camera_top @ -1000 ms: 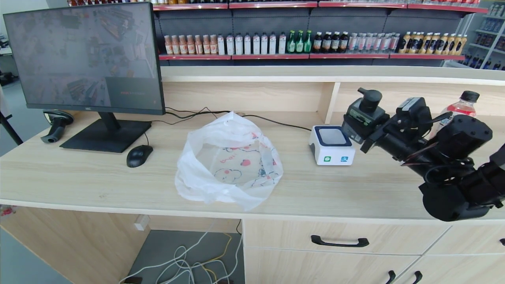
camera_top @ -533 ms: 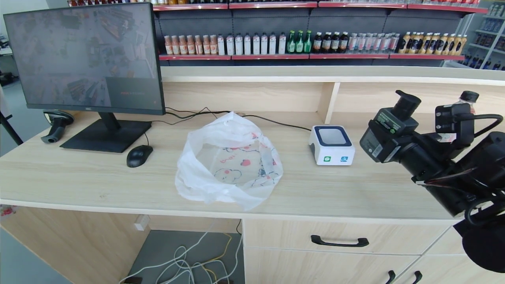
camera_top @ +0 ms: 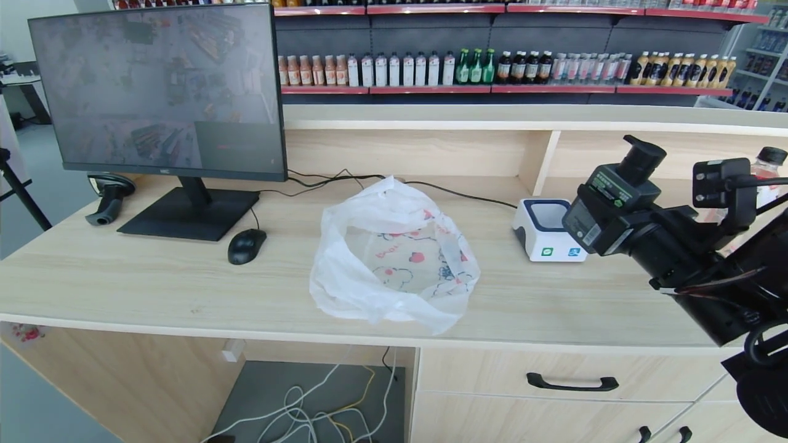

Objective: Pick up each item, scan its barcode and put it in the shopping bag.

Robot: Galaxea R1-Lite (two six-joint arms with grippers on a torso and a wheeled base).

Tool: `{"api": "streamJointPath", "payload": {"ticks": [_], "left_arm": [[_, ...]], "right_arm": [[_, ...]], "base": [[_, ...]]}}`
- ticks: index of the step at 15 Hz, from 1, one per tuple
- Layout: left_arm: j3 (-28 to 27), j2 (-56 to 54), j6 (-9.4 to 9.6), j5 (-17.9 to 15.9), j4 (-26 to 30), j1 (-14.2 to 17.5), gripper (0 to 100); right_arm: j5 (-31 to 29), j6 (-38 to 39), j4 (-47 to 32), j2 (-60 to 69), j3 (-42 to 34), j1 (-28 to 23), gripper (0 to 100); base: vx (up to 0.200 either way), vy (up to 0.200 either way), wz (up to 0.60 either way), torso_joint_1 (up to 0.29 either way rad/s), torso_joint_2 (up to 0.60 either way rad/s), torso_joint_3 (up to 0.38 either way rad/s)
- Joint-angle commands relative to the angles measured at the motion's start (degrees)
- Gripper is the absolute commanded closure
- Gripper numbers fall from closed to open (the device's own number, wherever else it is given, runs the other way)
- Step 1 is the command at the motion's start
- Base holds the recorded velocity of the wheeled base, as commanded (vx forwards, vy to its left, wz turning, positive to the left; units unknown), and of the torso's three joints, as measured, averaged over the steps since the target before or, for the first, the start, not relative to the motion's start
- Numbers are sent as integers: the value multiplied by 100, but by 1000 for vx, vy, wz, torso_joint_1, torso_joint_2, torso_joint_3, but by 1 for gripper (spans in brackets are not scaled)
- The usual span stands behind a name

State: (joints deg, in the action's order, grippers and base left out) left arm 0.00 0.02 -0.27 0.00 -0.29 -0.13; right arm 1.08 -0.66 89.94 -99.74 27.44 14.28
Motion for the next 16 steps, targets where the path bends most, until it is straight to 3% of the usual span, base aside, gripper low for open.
{"api": "streamJointPath", "payload": {"ticks": [1, 6, 16], "left_arm": [[0, -2, 0, 0, -6, 5, 0], [0, -2, 0, 0, -6, 5, 0], [0, -2, -8, 0, -6, 5, 0]], "right_arm": [[6, -4, 6, 8, 16, 137, 100], [15, -4, 6, -63, 235, 392, 100], [15, -4, 6, -608, 569, 761, 100]], "base": [[0, 0, 0, 0, 0, 0], [0, 0, 0, 0, 0, 0], [0, 0, 540, 3, 1, 2]]}}
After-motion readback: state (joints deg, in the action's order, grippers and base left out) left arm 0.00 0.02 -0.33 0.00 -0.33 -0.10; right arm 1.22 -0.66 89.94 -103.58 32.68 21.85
